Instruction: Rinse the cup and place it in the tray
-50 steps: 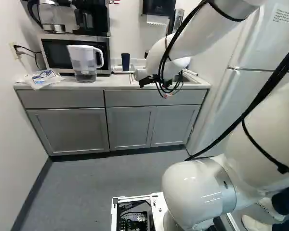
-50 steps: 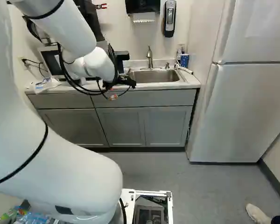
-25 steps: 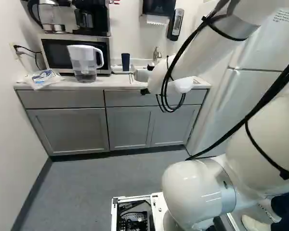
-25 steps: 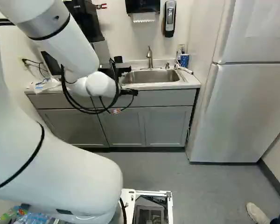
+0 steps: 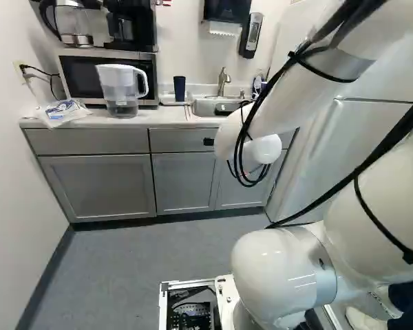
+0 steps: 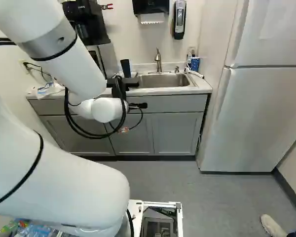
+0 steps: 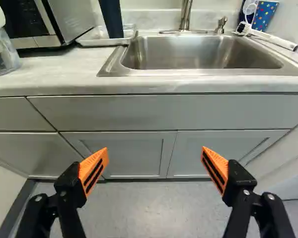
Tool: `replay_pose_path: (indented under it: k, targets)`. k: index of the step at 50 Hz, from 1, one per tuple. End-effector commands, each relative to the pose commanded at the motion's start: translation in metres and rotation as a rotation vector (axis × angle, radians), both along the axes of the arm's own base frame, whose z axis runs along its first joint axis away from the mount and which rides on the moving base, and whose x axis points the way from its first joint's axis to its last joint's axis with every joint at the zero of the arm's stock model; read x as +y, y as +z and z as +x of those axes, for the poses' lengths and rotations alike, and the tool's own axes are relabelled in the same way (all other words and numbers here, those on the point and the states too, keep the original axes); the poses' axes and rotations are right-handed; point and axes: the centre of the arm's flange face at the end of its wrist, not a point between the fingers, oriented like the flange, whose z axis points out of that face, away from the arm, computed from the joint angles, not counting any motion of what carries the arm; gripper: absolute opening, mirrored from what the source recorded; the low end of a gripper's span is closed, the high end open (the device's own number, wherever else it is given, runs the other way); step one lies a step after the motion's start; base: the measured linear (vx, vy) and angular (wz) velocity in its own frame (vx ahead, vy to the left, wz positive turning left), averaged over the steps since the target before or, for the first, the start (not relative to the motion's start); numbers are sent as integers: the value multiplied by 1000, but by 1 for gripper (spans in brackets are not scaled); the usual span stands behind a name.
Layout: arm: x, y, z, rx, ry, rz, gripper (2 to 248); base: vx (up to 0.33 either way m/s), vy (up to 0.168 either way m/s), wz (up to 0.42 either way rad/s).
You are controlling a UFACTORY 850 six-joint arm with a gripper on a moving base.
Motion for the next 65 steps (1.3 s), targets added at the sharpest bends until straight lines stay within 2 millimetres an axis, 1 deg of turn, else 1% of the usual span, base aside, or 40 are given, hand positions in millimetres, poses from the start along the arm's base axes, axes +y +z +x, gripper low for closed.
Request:
replay_pose_path:
  k: [13, 34, 50, 65]
  targets:
    - [-2, -16, -19, -41, -7, 0, 247, 0, 0, 0]
    - [-5, -33, -41, -88, -15, -2, 247, 0, 0, 0]
    - [-6, -41, -52, -109, -19, -2, 247, 0, 0, 0]
    - [-7, -44, -57, -118, -21, -3, 247, 0, 0, 0]
